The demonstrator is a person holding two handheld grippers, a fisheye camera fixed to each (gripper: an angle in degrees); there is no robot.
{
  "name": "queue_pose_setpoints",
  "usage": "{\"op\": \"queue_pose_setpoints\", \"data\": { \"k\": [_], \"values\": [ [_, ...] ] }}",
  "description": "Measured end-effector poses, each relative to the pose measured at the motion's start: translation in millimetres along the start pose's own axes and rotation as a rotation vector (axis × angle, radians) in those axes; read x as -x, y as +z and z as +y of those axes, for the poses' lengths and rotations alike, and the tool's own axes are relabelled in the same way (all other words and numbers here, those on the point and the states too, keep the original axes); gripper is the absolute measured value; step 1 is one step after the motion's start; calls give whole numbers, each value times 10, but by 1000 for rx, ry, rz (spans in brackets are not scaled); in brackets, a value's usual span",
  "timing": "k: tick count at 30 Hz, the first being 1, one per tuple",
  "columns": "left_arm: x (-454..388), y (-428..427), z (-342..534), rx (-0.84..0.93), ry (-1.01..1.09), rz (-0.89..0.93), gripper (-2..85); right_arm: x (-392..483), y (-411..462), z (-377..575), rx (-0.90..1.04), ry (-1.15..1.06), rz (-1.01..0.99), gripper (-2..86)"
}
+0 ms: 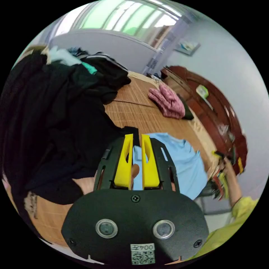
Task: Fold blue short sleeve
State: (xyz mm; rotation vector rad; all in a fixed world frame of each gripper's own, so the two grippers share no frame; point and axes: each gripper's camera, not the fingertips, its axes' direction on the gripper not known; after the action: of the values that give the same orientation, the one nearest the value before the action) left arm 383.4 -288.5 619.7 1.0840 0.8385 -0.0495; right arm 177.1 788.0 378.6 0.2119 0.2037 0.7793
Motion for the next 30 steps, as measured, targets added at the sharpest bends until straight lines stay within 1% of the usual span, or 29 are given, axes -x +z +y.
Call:
{"op": "queue_pose_setpoints", "data": {
  "k": [1,2,3,6,9,12,16,18,21,24,30],
  "values": [
    [-205,-82,248,19,66,-42,23,321,59,154,43,-68,28,123],
    [-293,-118,382,31,90,-57,25,578,135,314,69,-105,31,118],
    [-438,-182,657,60,123,-73,30,686,179,389,79,-114,25,116],
    [-605,-323,1310,115,89,-58,46,1101,485,662,139,-118,18,101],
    [-663,-446,1774,175,39,-9,58,1414,814,753,199,-139,114,95],
    [-790,-550,2015,237,47,-53,62,1625,918,749,164,-141,165,93],
    [-965,-718,2068,228,25,-67,62,1907,972,629,174,-168,220,90],
    [-1033,-715,2022,231,36,-72,63,1964,990,564,180,-141,206,89],
    [-1121,-611,1945,248,71,-101,68,2090,1010,512,170,-135,212,89],
    [-1111,-417,1895,289,88,-80,78,2216,1024,470,164,-152,226,88],
    [-1013,-193,1718,252,202,-71,81,2402,1080,210,280,-178,226,87]
  ]
}}
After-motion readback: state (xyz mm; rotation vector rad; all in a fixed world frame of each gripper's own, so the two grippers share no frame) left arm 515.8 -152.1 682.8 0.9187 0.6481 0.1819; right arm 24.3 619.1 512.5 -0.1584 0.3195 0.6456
